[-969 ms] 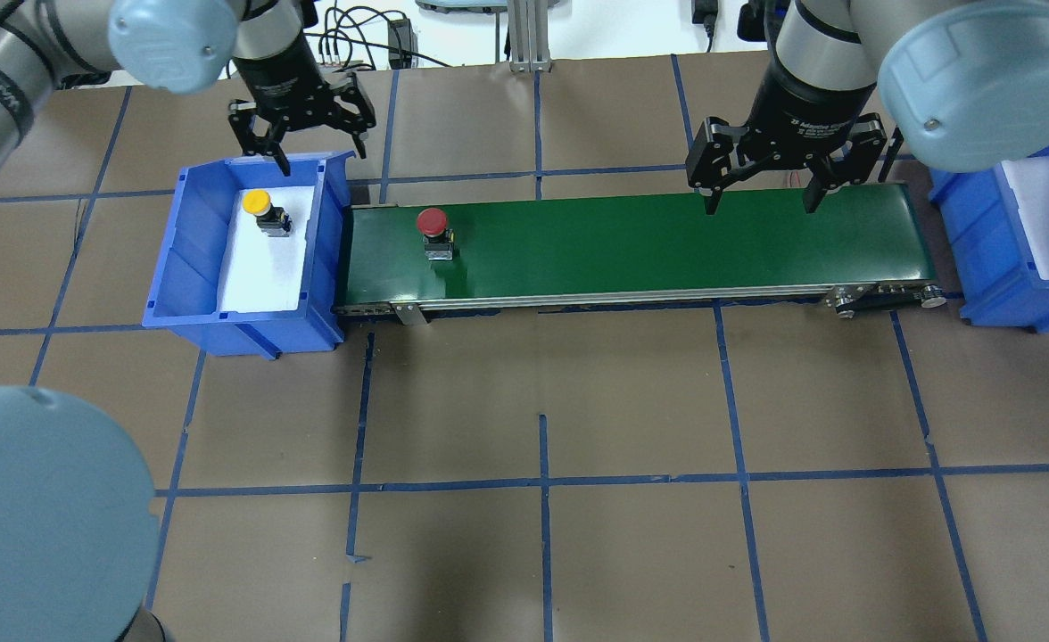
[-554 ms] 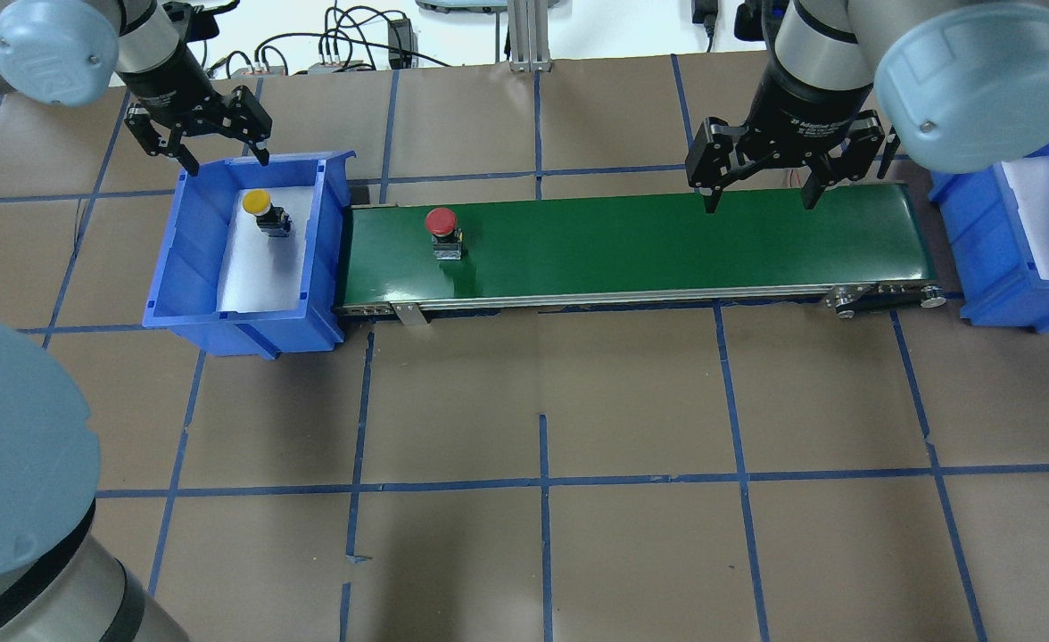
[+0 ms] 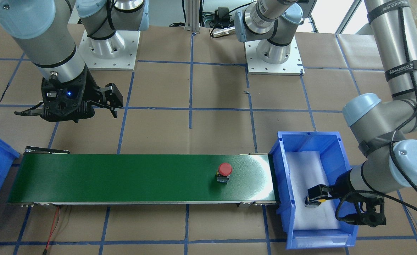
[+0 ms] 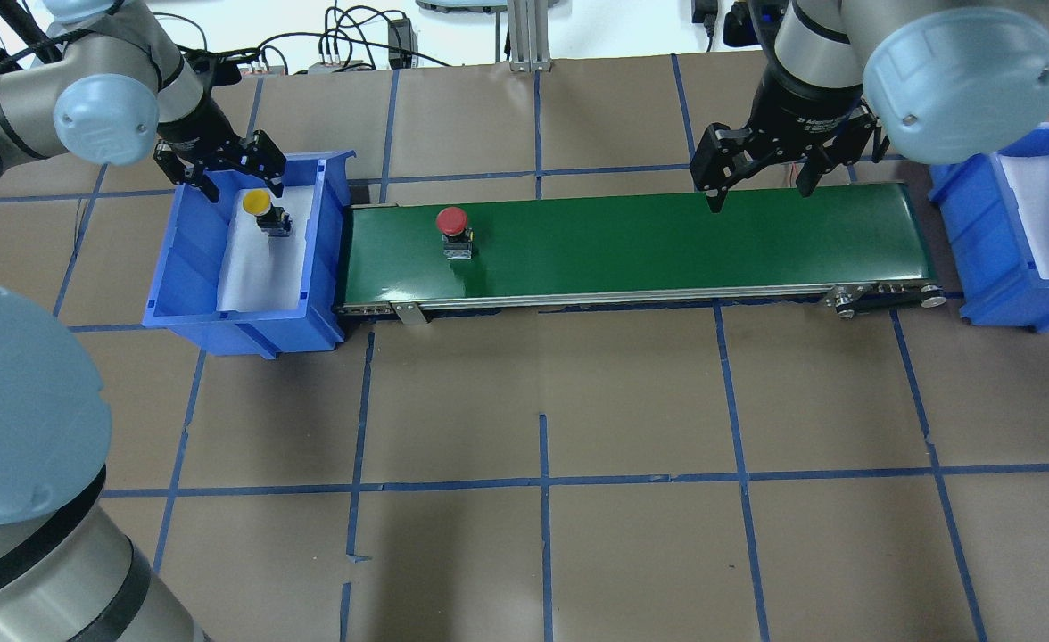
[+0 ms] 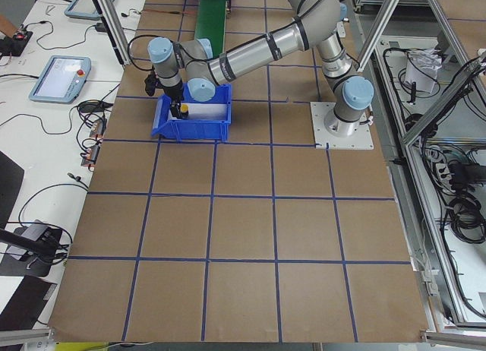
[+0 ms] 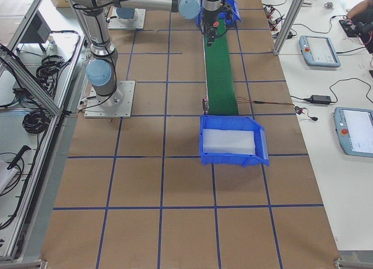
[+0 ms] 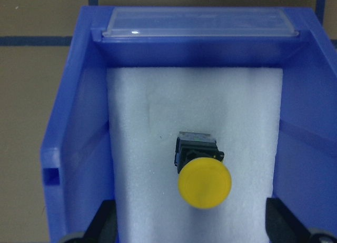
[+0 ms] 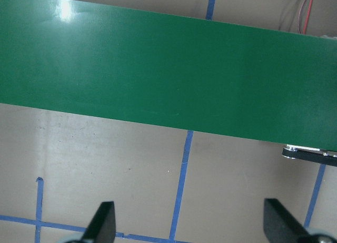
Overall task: Transport two buttons from left to right
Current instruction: 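Lower the left gripper onto the yellow button while the right arm moves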
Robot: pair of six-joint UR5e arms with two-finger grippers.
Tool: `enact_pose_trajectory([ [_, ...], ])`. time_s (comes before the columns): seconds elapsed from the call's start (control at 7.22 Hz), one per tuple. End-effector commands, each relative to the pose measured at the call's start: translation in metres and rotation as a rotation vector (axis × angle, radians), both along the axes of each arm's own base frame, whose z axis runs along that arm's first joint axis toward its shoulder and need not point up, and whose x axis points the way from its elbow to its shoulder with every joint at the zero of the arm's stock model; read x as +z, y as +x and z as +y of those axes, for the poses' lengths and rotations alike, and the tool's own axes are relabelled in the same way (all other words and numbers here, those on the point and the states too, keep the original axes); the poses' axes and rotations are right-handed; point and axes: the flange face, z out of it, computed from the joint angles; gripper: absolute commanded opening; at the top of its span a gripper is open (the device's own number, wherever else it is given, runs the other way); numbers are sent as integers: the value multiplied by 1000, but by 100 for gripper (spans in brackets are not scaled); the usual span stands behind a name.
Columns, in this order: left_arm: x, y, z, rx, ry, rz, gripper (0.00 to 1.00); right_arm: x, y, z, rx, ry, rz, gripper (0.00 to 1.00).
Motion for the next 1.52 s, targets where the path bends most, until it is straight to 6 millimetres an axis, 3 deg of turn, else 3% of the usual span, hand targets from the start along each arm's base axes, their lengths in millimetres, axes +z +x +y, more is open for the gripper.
enact_pose_trajectory([
  [0.0, -13, -7, 2, 4, 5, 30, 95, 0, -4, 0, 1, 1, 2, 100],
  [0.28, -14, 0, 7, 15, 31, 34, 77, -2, -5, -1, 31, -1, 2, 100],
  [0.42, -16, 2, 8, 19, 48, 38, 63, -2, -16, -4, 103, -2, 6, 100],
  [0.55, 1, 0, 6, 17, 35, 30, 54, -2, -37, -9, 178, -1, -1, 97],
  [0.83, 12, -4, 8, 18, 25, 26, 44, -4, -86, -15, 411, -3, -8, 100],
  [1.11, 34, -5, 4, 16, 7, 22, 38, -7, -157, -20, 662, -9, -9, 100],
  [1.25, 47, -7, 6, 16, 3, 21, 37, -16, -179, -25, 814, -1, -19, 100],
  [1.38, 71, -14, 11, 27, 11, 26, 37, -24, -184, -34, 934, -16, -5, 100],
])
